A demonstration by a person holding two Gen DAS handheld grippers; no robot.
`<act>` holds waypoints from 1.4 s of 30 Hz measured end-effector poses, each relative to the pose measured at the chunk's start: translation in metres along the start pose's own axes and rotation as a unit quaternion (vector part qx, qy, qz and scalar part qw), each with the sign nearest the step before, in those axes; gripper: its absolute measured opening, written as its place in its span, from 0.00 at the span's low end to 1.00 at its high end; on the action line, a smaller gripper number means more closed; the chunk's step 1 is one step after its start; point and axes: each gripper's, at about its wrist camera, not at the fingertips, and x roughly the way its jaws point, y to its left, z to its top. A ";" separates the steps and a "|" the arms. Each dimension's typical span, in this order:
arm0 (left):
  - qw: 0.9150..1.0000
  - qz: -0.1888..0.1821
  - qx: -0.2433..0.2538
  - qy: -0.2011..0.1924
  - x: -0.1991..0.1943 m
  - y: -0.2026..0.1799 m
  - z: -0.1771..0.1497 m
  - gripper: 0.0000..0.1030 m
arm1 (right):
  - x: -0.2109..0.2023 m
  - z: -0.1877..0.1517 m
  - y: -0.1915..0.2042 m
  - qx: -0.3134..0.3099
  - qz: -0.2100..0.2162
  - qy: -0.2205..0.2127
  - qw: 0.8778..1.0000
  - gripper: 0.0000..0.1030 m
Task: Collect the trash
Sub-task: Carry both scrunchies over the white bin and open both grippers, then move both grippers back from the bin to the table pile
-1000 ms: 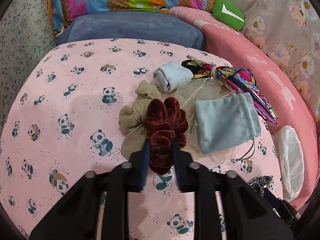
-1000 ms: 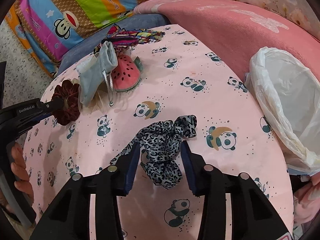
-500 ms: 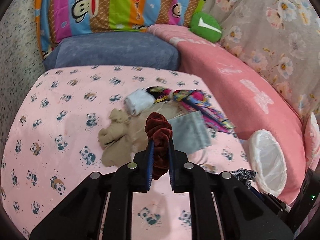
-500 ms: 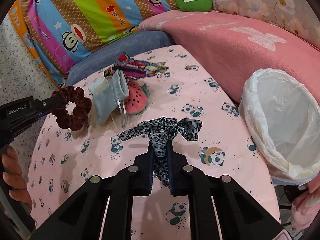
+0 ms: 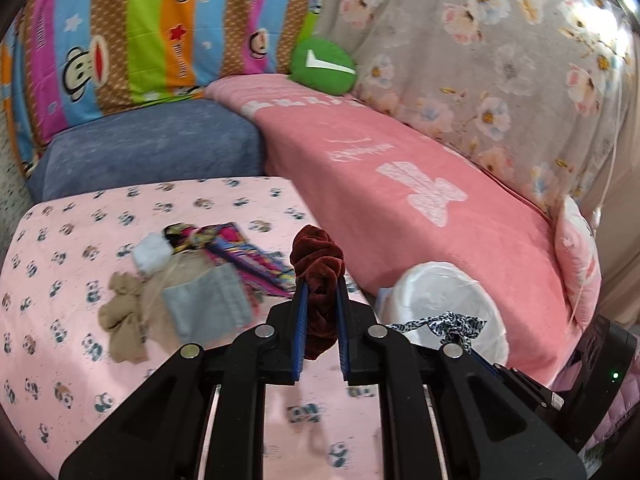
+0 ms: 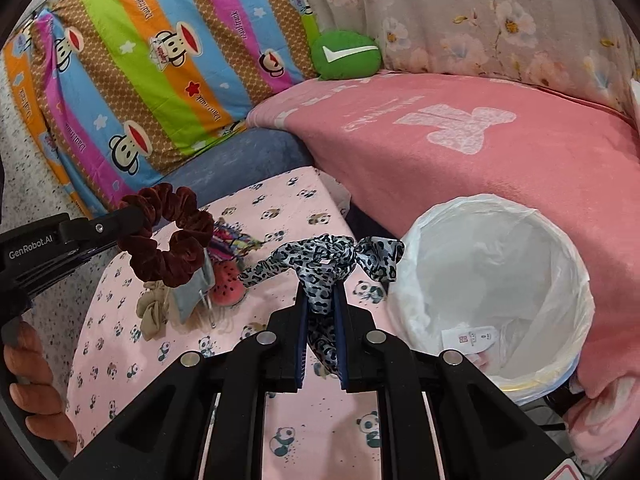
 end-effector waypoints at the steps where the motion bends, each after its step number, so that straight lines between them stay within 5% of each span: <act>1: 1.000 -0.007 0.004 0.002 0.002 -0.007 0.001 0.12 | -0.003 0.002 -0.006 0.005 -0.004 -0.003 1.000 0.11; 12: 0.995 -0.077 0.048 0.031 0.030 -0.086 -0.003 0.12 | -0.025 0.014 -0.065 0.047 -0.040 -0.031 0.998 0.11; 23: 0.990 -0.107 0.072 0.053 0.057 -0.133 -0.010 0.14 | -0.032 0.016 -0.104 0.073 -0.064 -0.041 0.994 0.14; 26: 0.992 -0.097 0.064 0.050 0.062 -0.136 -0.011 0.32 | -0.034 0.016 -0.110 0.082 -0.075 -0.048 0.993 0.23; 28: 0.994 -0.088 0.053 0.041 0.060 -0.134 -0.011 0.53 | -0.035 0.015 -0.114 0.087 -0.079 -0.052 0.992 0.40; 42: 0.996 -0.061 0.041 0.046 0.063 -0.112 -0.018 0.53 | -0.028 0.009 -0.108 0.082 -0.069 -0.038 0.994 0.41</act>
